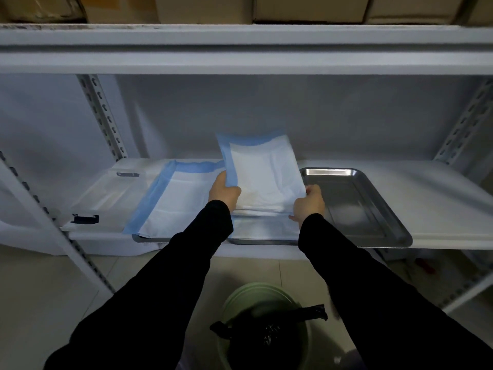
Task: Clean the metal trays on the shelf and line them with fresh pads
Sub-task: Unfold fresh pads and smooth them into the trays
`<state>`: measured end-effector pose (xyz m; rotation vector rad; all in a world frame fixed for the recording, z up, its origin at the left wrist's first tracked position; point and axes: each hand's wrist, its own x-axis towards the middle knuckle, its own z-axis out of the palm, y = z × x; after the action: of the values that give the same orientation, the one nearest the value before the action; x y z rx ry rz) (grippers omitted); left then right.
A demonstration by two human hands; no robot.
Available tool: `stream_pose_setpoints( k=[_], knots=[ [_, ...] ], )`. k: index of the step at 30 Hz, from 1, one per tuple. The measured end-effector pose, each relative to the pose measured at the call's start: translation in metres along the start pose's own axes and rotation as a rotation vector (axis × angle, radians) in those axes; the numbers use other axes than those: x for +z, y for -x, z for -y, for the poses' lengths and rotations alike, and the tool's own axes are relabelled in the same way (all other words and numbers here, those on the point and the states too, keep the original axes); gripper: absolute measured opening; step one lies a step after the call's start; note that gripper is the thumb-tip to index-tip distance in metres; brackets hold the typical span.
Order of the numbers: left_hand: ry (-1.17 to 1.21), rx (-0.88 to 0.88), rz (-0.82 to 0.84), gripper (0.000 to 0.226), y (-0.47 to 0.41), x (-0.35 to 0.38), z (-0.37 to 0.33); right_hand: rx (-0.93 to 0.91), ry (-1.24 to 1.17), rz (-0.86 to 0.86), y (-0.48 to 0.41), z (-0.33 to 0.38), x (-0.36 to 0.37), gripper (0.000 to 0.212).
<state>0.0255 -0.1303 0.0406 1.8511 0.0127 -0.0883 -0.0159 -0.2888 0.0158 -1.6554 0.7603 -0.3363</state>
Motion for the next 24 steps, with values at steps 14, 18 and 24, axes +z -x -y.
stream_pose_setpoints(
  k=[14, 18, 24],
  knots=[
    [-0.248, 0.088, 0.29, 0.065, 0.024, 0.09, -0.012, -0.026, 0.031, -0.245, -0.009, -0.015, -0.089, 0.037],
    [-0.37, 0.079, 0.392, 0.068, 0.034, 0.111, -0.018, -0.059, 0.077, -0.286, -0.017, -0.029, -0.113, 0.054],
    [-0.434, 0.083, 0.481, 0.074, 0.045, 0.138, -0.02, 0.01, 0.194, -0.308, -0.024, -0.038, -0.142, 0.054]
  ],
)
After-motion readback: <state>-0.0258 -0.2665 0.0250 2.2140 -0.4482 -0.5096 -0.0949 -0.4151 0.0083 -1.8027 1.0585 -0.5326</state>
